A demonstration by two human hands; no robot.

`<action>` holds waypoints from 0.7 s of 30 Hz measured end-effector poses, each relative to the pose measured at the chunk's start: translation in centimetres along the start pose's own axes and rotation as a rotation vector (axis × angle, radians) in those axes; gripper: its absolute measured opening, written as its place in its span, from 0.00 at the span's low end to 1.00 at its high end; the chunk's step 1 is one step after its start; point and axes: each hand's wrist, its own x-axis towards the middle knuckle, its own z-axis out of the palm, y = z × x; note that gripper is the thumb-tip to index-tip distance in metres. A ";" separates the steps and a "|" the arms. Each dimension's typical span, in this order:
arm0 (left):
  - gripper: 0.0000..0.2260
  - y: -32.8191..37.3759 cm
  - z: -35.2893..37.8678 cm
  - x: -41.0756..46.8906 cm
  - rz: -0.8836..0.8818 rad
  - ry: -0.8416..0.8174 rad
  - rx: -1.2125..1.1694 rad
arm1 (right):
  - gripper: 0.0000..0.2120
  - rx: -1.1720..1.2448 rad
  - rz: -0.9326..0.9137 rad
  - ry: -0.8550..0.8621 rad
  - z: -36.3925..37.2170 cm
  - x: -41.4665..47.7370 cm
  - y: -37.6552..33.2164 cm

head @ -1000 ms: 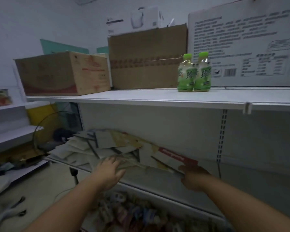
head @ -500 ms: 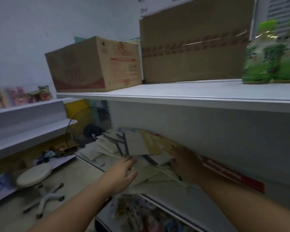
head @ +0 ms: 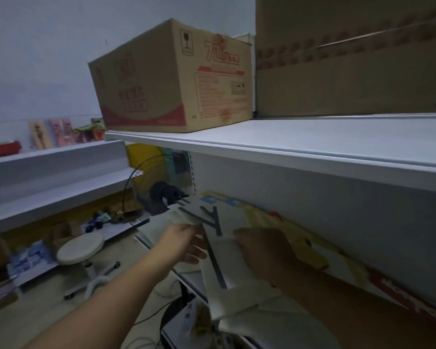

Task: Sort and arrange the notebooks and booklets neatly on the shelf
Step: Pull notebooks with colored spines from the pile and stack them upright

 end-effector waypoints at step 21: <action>0.13 -2.9 -9.6 13.0 -0.151 -0.228 -0.522 | 0.16 -0.026 0.494 -0.336 0.0 1.5 -0.7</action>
